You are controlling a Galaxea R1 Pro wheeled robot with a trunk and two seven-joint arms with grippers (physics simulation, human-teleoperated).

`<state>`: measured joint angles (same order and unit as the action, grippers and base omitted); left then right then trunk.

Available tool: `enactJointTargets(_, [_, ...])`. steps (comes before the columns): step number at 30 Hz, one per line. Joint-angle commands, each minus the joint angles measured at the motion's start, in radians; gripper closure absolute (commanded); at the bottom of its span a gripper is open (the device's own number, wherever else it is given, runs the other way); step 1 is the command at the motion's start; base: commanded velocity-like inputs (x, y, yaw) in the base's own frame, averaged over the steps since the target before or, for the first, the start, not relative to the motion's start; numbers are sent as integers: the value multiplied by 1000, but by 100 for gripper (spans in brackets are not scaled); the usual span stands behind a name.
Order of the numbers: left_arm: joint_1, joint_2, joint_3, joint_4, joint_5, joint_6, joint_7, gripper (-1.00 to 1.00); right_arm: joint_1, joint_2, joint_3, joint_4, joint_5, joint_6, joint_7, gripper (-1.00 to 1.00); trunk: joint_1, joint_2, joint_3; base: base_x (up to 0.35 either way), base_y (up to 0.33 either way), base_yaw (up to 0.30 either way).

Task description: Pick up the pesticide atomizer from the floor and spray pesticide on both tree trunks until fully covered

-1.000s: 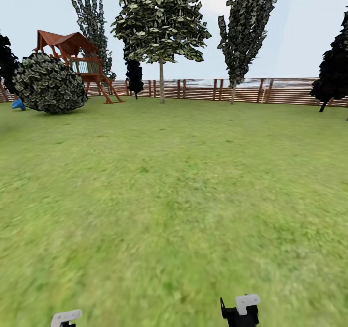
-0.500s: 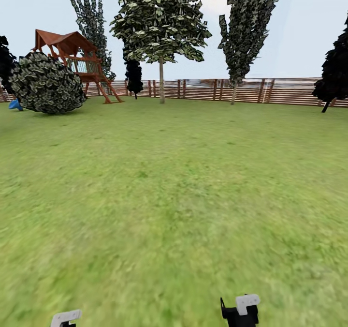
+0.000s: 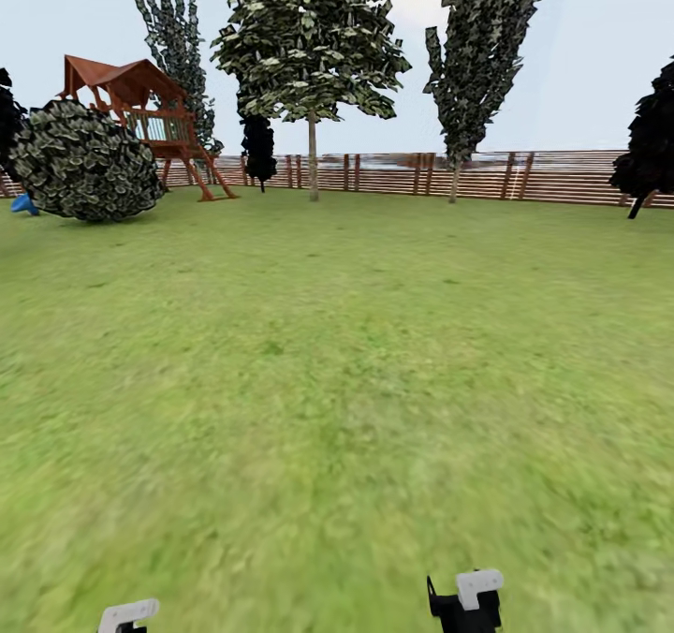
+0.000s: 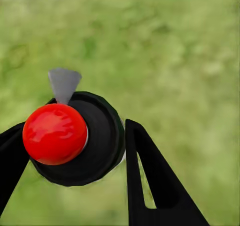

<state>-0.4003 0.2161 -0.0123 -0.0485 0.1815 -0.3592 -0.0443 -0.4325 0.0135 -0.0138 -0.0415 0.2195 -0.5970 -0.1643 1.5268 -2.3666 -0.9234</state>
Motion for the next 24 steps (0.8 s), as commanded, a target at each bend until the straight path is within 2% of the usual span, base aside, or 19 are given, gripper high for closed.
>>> enactJointTargets(1, [0, 0, -2, 1, 9, -3, -5, 100, 0, 0, -2, 1, 11, -1, -9, -100, 0, 0, -1, 336, 0, 0])
enactJointTargets(17, [-1, 0, -2, 1, 9, -3, -5, 100, 0, 0, -2, 2, 11, -1, -9, -100, 0, 0, -1, 336, 0, 1])
enactJointTargets(24, [0, 0, -2, 1, 9, -3, -5, 100, 0, 2, -1, 2, 11, -1, -9, -100, 0, 0, -1, 336, 0, 177])
